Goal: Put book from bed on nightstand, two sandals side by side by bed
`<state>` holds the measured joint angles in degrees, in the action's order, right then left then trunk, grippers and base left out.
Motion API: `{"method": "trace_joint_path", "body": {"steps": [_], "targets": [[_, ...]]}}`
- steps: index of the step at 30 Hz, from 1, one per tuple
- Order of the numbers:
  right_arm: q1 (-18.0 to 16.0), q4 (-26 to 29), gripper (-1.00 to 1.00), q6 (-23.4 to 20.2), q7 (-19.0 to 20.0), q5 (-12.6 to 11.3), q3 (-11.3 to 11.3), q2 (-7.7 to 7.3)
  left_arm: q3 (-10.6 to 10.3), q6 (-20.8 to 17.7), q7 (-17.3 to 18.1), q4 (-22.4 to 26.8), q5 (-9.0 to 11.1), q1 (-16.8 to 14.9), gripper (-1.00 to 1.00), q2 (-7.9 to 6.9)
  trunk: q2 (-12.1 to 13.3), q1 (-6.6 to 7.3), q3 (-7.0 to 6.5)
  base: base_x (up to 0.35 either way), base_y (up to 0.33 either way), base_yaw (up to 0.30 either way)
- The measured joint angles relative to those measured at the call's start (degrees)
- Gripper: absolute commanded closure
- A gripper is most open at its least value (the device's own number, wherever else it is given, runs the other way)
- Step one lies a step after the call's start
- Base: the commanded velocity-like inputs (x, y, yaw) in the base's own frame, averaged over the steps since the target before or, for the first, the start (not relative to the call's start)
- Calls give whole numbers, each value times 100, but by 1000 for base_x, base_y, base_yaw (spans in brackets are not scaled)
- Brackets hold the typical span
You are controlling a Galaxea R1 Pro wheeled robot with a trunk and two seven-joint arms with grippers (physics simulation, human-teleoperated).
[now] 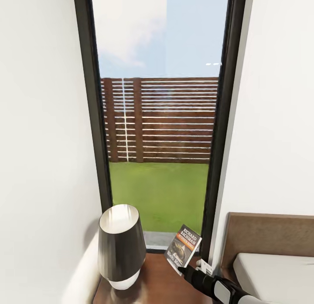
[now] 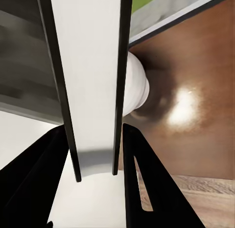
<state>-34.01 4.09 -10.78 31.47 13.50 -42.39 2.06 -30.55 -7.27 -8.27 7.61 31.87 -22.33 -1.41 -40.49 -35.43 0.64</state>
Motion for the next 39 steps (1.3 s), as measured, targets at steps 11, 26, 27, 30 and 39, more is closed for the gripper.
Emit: {"method": "trace_joint_path", "body": {"steps": [11,26,27,30,39], "targets": [[1,-5,100,-5,6,-7,7,0,8,0,8,0,10,10,-100,37,-439,-242,194,0,0,0],[1,-48,100,-50,9,-17,4,0,7,-3,9,-5,12,19,-100,102,-1042,-572,464,0,0,0],[1,-51,100,-54,9,-19,1,0,7,-3,9,-5,13,19,-100,103,-1082,-594,482,0,0,0],[1,-56,100,-62,9,-22,-2,0,6,-4,9,-5,14,19,-100,106,-1203,-660,536,0,0,0],[1,-149,100,-66,10,-27,-14,-18,4,-4,6,-4,15,19,-100,109,-1245,-682,555,0,0,0]]}}
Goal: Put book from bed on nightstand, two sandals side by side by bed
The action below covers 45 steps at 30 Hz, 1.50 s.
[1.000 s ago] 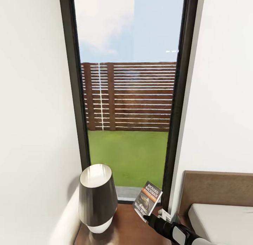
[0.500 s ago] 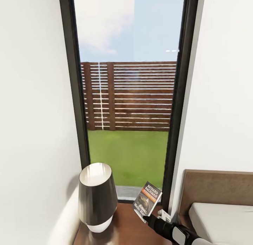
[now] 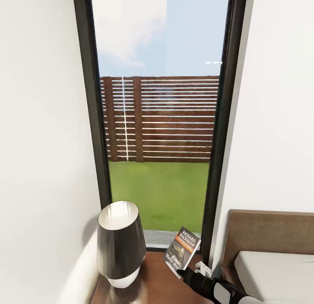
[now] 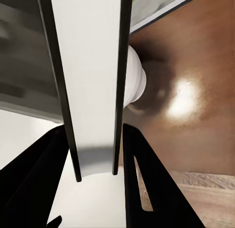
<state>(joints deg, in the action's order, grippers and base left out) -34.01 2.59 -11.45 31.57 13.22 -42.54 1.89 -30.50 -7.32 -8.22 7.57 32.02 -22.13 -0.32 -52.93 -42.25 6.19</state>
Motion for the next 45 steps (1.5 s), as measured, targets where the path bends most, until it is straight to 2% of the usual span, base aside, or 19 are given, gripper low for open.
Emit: {"method": "trace_joint_path", "body": {"steps": [4,45], "targets": [[0,-21,100,4,-4,3,0,0,0,0,0,-1,0,0,-100,0,0,0,0,0,0,0],[0,42,100,-11,51,-12,-2,-55,3,9,-4,-12,-11,4,-100,-7,-1645,-900,737,0,0,0]]}}
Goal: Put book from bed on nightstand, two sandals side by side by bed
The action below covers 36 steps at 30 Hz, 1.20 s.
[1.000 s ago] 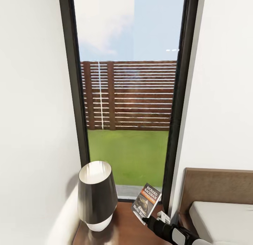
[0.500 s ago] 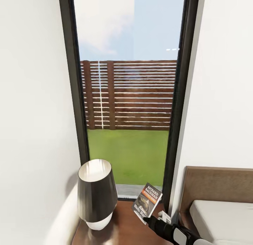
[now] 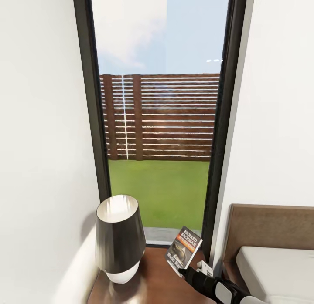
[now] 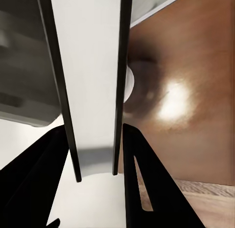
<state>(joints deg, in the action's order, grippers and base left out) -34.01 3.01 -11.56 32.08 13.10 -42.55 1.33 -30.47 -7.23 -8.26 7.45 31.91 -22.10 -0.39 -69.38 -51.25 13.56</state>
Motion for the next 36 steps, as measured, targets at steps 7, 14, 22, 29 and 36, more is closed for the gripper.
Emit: {"method": "trace_joint_path", "body": {"steps": [7,14,22,29,36], "targets": [[0,2,100,-4,-4,6,27,9,0,1,4,0,0,3,-100,0,-281,-154,126,0,0,0],[0,2,100,-11,-48,24,34,15,0,2,6,0,0,4,-100,0,-562,-308,252,0,0,0],[0,-8,100,-15,-144,24,31,5,0,2,6,0,0,4,-100,0,-883,-483,395,0,0,0],[0,-19,100,-16,-224,22,31,9,0,2,5,0,0,17,-100,0,-1164,-637,521,0,0,0],[0,-35,100,-17,-241,16,31,8,-1,2,6,0,0,21,-100,0,-1445,-791,647,0,0,0]]}}
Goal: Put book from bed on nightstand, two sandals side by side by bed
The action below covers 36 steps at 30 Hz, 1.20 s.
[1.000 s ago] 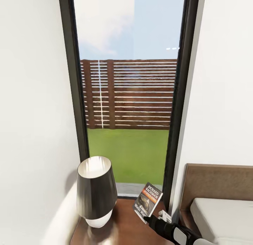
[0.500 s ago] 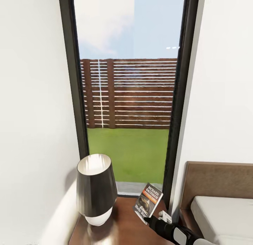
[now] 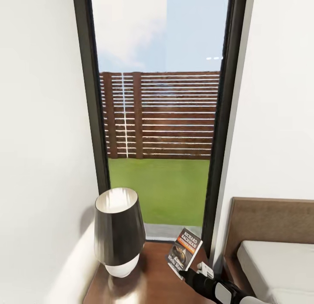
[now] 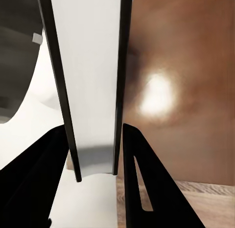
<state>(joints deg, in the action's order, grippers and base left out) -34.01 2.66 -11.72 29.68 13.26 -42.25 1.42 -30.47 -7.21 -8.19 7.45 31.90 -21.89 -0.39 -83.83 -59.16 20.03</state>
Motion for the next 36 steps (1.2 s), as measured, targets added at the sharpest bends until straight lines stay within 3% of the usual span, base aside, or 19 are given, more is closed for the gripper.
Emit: {"method": "trace_joint_path", "body": {"steps": [9,19,36], "targets": [[0,-19,100,-17,-9,-2,-4,12,1,2,1,0,0,1,-100,-1,-361,-198,162,0,0,0],[-1,33,100,-378,-13,-5,-14,4,-2,8,1,0,0,1,-100,-1,-762,-418,341,0,0,0],[-20,54,100,-468,-27,-8,-19,3,-3,4,1,-2,0,8,-100,-1,-1444,-791,647,0,0,0]]}}
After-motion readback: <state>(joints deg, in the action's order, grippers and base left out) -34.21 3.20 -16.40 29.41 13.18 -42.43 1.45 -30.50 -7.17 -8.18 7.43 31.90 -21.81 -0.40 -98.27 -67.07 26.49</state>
